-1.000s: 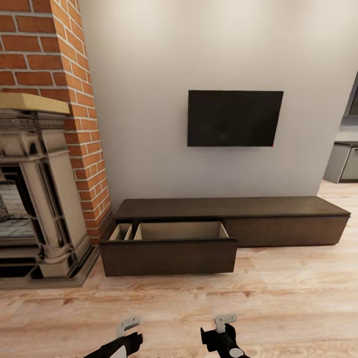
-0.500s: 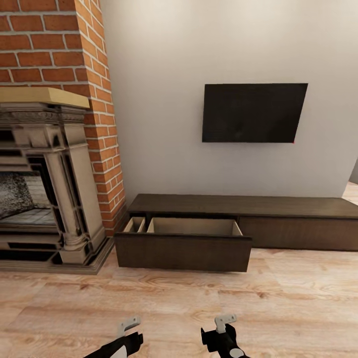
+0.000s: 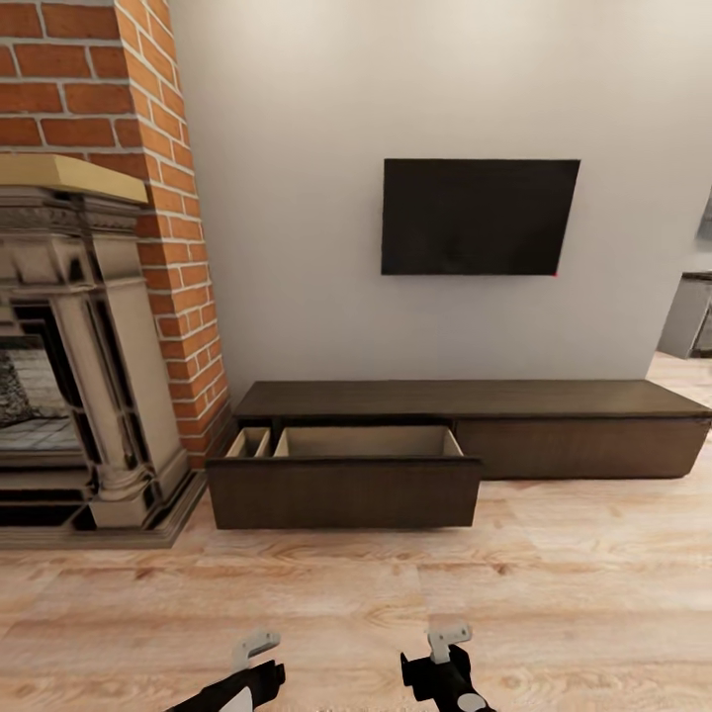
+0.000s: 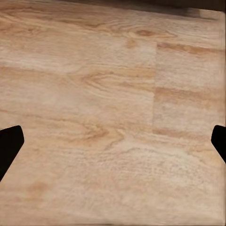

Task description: Place each of the two pumpkins and all three candles from the living room inside a cabinet in the living room (use any cabinet), then make sure every cabinet is closed, and position the cauldron so it is next to a table in the living room.

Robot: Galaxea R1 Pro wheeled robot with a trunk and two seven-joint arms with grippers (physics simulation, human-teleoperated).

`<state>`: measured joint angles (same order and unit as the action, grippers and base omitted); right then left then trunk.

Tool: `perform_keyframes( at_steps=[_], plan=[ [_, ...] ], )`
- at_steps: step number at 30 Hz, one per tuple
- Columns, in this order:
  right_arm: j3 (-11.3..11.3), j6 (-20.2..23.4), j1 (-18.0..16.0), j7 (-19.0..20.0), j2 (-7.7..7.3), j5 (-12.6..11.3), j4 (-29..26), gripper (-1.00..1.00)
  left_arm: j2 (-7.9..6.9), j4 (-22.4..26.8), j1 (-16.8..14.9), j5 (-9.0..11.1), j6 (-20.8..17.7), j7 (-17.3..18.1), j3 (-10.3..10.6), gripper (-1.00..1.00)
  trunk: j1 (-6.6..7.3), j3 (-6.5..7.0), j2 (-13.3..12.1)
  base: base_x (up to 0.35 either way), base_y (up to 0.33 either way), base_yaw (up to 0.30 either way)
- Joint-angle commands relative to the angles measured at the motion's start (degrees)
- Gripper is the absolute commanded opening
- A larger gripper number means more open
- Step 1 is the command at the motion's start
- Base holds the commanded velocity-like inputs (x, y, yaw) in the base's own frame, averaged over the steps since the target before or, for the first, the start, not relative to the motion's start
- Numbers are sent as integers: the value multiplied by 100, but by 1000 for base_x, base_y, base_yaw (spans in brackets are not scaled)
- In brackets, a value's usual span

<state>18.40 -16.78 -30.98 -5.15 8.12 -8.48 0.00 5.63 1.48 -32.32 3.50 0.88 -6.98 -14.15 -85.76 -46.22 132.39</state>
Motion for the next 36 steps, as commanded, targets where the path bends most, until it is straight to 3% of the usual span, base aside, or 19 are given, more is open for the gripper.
perform_keyframes(
  at_steps=[1, 22, 36],
  plan=[
    [50, -19, -5, -12, 3, -57, 8, 100, 2, 1, -2, 36, 9, -14, 3, 100, -21, -28, 44, 0, 0, -257],
    [50, -19, -5, -12, 5, -57, 27, 100, 8, 1, -2, 35, 9, -14, 1, 100, -483, -421, 886, 0, 0, -51],
    [50, -19, -5, -12, 5, -57, 27, 100, -7, -14, -2, 36, 1, -8, 0, 100, -483, -421, 886, 1, 0, 0]
  ],
)
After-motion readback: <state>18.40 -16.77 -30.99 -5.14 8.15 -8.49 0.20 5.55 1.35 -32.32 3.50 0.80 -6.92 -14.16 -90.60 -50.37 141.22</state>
